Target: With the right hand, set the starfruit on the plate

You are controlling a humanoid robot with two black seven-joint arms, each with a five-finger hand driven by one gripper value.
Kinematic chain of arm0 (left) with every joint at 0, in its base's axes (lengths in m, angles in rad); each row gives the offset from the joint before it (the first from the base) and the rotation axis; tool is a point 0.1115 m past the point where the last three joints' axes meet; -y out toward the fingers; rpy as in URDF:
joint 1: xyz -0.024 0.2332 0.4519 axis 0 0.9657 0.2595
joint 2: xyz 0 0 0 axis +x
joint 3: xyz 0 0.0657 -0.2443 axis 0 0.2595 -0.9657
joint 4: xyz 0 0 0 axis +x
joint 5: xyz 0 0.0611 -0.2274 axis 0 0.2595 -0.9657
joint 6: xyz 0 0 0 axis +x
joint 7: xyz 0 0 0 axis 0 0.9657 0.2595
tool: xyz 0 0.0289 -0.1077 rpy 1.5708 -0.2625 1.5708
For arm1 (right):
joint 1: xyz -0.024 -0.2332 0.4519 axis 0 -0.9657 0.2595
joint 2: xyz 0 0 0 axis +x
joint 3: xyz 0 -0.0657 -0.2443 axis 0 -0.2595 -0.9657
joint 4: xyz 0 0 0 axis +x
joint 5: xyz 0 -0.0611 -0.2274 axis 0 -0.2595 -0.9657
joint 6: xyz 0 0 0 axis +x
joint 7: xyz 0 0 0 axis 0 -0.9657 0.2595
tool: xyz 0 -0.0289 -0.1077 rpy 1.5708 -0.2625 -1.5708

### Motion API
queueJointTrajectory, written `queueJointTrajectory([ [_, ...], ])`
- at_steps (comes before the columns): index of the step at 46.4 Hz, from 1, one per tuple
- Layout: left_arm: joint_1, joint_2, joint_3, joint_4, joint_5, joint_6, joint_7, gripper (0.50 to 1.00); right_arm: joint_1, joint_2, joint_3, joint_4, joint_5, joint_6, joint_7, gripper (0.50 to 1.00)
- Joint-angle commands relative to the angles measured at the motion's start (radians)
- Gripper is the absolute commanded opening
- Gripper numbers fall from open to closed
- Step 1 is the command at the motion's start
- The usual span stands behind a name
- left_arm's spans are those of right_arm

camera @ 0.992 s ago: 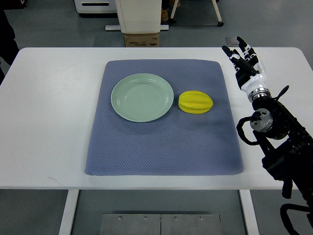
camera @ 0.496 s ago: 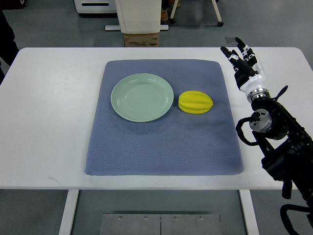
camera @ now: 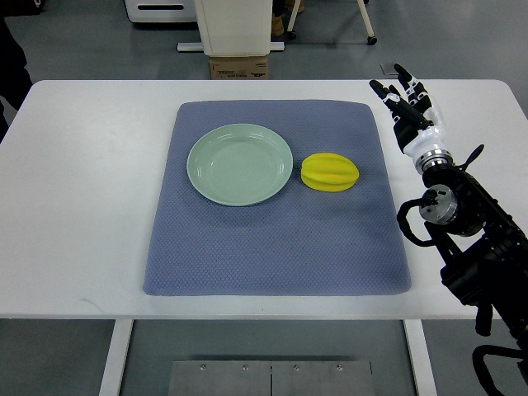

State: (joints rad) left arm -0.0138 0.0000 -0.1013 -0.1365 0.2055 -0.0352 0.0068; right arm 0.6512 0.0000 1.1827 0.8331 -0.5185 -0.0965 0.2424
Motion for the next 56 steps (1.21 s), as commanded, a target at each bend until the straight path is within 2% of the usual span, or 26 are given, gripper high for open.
queueJointTrajectory([
  [1,0.000,0.000,0.000,0.000,0.000,0.000,-0.001,1.000,-0.001,0.000,0.000,0.000,0.000,0.001,0.000,1.000],
  [44,0.000,0.000,0.000,0.000,0.000,0.000,-0.001,1.000,0.002,-0.040,-0.089,0.003,-0.001,0.001,0.001,1.000],
  [49,0.000,0.000,0.000,0.000,0.000,0.000,-0.001,1.000,0.028,-0.064,-0.155,0.003,-0.003,0.001,0.014,1.000],
  [56,0.000,0.000,0.000,0.000,0.000,0.000,-0.001,1.000,0.082,-0.147,-0.346,0.003,-0.006,0.000,0.067,0.998],
])
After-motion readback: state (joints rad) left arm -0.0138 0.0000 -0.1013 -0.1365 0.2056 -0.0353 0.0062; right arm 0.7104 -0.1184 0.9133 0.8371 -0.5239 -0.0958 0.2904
